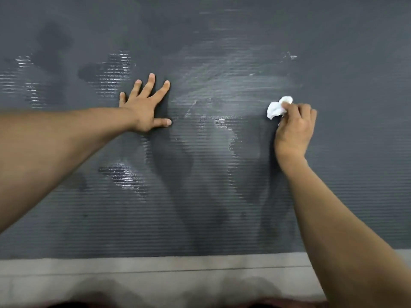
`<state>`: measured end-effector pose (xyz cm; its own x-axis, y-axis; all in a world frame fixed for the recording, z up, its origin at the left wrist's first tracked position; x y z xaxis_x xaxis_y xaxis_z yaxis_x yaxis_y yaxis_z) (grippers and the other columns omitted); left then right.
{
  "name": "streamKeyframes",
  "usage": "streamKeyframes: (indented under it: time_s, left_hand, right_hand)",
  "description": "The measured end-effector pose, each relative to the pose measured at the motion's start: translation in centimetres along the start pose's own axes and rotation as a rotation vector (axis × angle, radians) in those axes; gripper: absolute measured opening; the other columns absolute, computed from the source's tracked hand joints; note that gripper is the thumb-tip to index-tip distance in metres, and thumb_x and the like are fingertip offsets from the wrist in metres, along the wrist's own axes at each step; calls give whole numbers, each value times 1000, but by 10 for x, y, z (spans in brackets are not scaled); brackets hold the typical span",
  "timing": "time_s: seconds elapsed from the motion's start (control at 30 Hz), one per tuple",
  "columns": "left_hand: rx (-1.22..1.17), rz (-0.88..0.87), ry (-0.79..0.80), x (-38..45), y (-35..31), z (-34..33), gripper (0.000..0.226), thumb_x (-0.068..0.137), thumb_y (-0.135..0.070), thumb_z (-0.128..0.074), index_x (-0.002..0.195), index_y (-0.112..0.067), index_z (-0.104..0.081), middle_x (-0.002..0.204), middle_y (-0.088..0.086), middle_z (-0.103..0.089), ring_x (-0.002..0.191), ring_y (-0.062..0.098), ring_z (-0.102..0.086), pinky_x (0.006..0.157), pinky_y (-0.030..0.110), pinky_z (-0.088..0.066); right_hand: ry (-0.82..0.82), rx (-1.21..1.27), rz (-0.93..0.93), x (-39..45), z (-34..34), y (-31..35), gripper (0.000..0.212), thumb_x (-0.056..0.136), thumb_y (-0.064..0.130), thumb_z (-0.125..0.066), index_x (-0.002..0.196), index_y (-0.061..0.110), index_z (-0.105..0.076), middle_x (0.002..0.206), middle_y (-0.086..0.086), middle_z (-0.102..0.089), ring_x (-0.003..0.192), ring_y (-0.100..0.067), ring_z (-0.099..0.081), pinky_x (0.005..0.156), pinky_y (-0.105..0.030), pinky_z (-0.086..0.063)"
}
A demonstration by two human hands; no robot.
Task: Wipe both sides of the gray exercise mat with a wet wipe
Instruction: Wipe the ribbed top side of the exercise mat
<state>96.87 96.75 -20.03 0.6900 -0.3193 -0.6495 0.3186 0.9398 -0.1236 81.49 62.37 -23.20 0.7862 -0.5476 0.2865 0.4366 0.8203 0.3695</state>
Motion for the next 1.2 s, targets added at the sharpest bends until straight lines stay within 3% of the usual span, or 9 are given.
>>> streamKeyframes:
  time_s: [0.13, 0.27, 0.33, 0.47, 0.57, 0.77, 0.97, 1.1, 1.2]
  left_hand:
    - [15, 57, -69, -12, -8, 3, 99, 91, -60, -64, 160, -44, 5, 170, -3, 16, 157, 34, 1, 122, 63, -16]
    - [-45, 5, -317, -92, -50, -47, 71, 98, -36, -62, 159, -29, -26, 167, 8, -17, 147, 40, -28, 110, 62, -37]
    - [-48, -19, -337, -148, -64, -91, 75, 90, -47, -67, 155, -28, -34, 162, 9, -27, 140, 40, -37, 105, 60, -41]
    - [26, -44, -88, -193, -56, -150, 124, 73, -81, -63, 162, -35, 9, 170, 4, 18, 157, 35, 5, 124, 59, -12]
    - [34, -57, -28, -189, -53, -157, 134, 72, -84, -63, 152, -38, 35, 160, -1, 42, 154, 32, 25, 125, 60, 2]
    - [27, 2, 19, -185, -62, -156, 137, 73, -79, -67, 149, -38, 39, 158, 1, 46, 152, 34, 29, 124, 62, 5]
    - [43, 12, 37, -183, -63, -153, 137, 74, -78, -68, 148, -38, 40, 156, 1, 48, 151, 34, 30, 124, 61, 6]
    - [24, 4, 24, -181, -61, -157, 138, 72, -79, -68, 146, -41, 41, 157, -1, 47, 151, 33, 30, 124, 61, 5]
    - [20, 2, 19, -181, -59, -157, 138, 70, -82, -67, 146, -42, 41, 156, -1, 48, 151, 33, 30, 124, 62, 4]
  right_hand:
    - [-111, 58, 18, -4, -7, 0, 19, 88, 7, -51, 97, 9, -67, 93, -14, -60, 83, -34, -51, 75, -41, -43]
    - [-18, 65, 3, -2, 6, 2, 22, 88, 10, -47, 98, 8, -66, 99, -14, -60, 89, -35, -52, 79, -40, -43]
    - [20, 96, 8, 5, 23, 7, 27, 85, 6, -44, 103, 10, -65, 103, -12, -60, 94, -33, -51, 81, -39, -44]
    - [-96, 64, 19, 33, 62, 6, 34, 81, 2, -42, 109, 11, -58, 104, -5, -61, 96, -29, -48, 84, -33, -41]
    - [41, -37, 76, 21, 44, 10, 30, 86, 3, -42, 109, 8, -60, 105, -12, -60, 98, -34, -49, 86, -36, -40]
    - [54, 209, -284, -17, 9, 45, 30, 84, 1, -52, 105, 10, -70, 109, -12, -65, 99, -30, -58, 85, -29, -40]
    - [387, 353, 262, -109, -22, 196, 23, 78, -5, -59, 93, 8, -69, 96, -12, -64, 92, -32, -55, 80, -38, -45]
    - [303, 239, 523, -82, -9, 144, 13, 80, 6, -56, 85, 8, -67, 91, -11, -64, 85, -32, -59, 66, -37, -50]
    - [178, 49, 292, -36, 17, 57, 14, 80, 3, -54, 88, 5, -66, 95, -17, -63, 87, -36, -56, 73, -41, -46]
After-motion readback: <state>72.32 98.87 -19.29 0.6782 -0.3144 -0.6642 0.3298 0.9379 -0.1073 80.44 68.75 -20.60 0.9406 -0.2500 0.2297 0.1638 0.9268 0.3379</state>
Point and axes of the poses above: each hand's wrist, its own x-axis towards the middle knuckle, its own z-axis out of the back of the hand, y = z × x, the point moved 2 cm from there along x, towards the middle knuckle
